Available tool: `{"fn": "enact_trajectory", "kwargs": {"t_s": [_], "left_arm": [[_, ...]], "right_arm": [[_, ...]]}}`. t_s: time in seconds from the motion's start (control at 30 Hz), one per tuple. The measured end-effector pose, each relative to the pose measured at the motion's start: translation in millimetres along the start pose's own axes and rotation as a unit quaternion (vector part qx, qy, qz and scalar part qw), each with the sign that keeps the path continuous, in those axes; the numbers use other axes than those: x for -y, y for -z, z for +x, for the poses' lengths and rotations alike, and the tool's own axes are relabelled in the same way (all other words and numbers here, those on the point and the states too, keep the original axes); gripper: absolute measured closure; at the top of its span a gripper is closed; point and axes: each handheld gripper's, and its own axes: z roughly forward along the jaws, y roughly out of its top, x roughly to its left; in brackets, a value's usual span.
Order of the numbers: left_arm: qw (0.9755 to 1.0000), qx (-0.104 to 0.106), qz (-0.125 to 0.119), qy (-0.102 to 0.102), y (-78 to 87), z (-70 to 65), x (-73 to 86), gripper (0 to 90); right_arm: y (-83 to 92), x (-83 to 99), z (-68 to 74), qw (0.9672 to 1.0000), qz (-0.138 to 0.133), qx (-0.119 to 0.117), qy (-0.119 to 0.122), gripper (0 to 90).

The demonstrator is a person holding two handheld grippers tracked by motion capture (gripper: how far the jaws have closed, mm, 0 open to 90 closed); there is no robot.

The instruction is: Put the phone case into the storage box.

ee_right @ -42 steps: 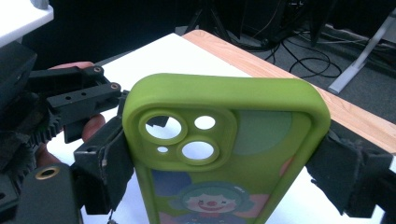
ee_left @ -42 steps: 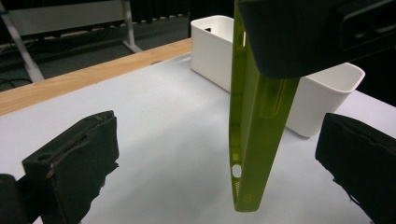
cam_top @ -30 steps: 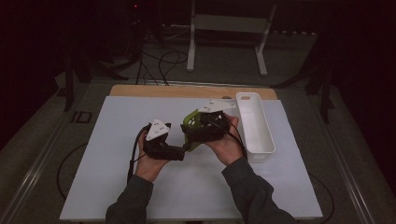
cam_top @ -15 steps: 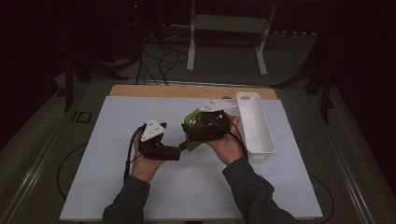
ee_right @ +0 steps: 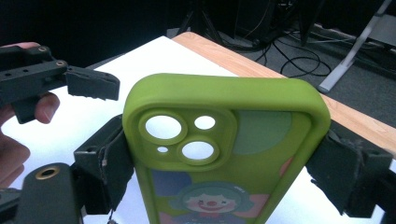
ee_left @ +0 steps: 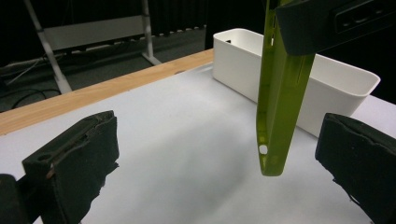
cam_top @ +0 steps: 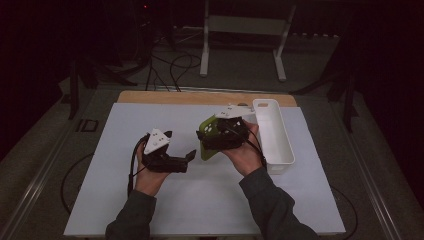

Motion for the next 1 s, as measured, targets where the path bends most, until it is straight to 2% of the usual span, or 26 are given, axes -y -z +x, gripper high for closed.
{"fn": "enact_trajectory", "kwargs": {"t_s": [0.43, 1.0], "left_arm": [[0.9999, -0.012, -0.002, -0.005, 12.3, 7.0, 4.9, 0.0], [0.9996, -0.027, -0.006, -0.001, 27.1, 16.2, 11.0, 0.0]], "right_arm": [[2.1, -0.4, -4.1, 0.9999, 0.001, 0.009, -0.005, 15.1], [2.0, -1.8, -7.6, 0.9998, 0.001, 0.016, -0.008, 15.1]]}}
